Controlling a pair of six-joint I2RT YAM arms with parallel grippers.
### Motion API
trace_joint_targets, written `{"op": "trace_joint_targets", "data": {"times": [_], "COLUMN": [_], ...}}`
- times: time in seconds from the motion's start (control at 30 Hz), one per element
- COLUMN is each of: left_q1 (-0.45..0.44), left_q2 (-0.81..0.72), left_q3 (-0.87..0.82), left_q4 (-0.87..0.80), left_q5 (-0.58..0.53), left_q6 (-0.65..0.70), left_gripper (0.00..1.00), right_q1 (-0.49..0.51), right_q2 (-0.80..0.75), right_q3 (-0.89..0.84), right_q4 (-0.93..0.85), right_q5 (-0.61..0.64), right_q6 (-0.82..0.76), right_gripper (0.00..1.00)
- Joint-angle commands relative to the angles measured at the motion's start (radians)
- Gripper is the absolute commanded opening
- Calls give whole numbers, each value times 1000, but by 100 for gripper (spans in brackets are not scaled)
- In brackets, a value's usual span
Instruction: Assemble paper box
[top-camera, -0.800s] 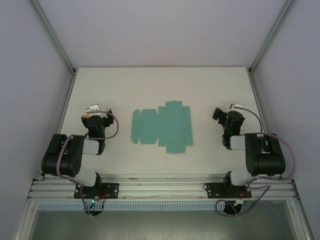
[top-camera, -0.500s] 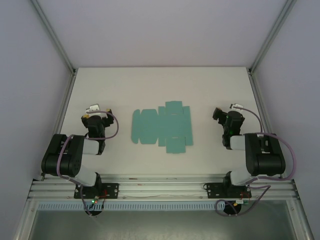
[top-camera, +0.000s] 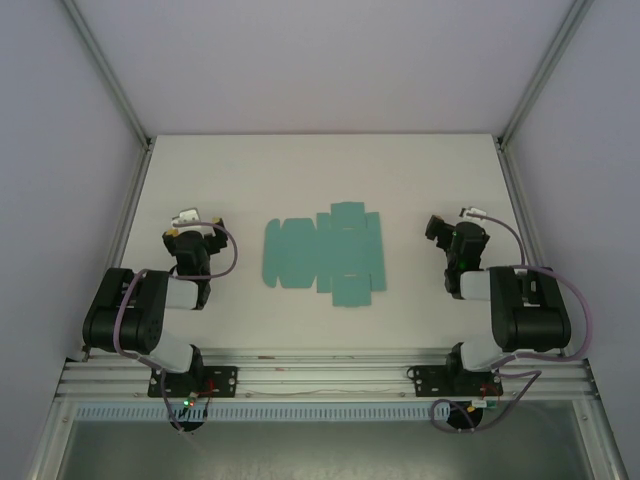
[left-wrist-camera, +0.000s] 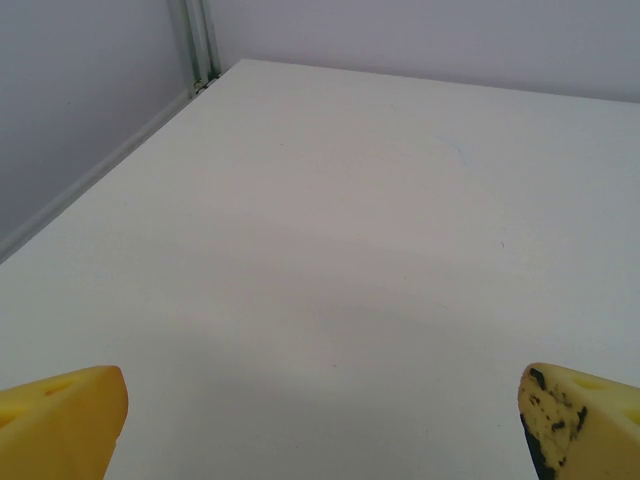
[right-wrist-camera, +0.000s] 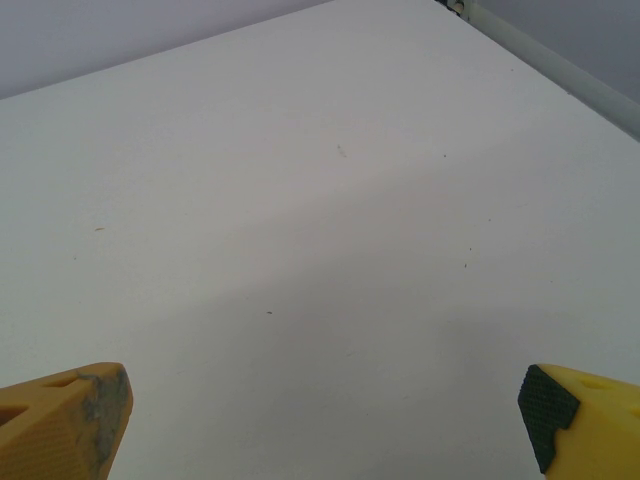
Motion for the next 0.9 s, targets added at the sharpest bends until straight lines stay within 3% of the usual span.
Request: {"op": "trace_joint_targets", "data": {"times": [0.0, 0.23, 0.37, 0.53, 0.63, 0.73, 0.87], "left_q1": [-3, -3, -3, -20, -64, -111, -182], "left_q2": [-6, -25, -202, -365, -376, -371, -317], "left_q3": [16, 27, 109, 227, 328, 321, 352], "left_q4": [21, 11, -291, -631, -874, -933, -1059], "left_q5": [11, 10, 27, 99, 162, 269, 347], "left_q6": [9, 15, 6, -174, -283, -372, -416], "left_gripper": [100, 100, 100, 100, 100, 100, 100], "right_q1": [1, 1, 1, 32, 113, 195, 318], "right_q2": [-12, -32, -153, -317, -408, -443, -388], "right_q3": [9, 20, 120, 213, 259, 300, 322], "right_q4": [26, 12, -265, -558, -730, -878, -936], "right_q5": [3, 27, 45, -35, -80, -203, -361], "right_q6": [10, 19, 26, 79, 133, 241, 353], "right_gripper": [100, 100, 100, 100, 91, 78, 58]}}
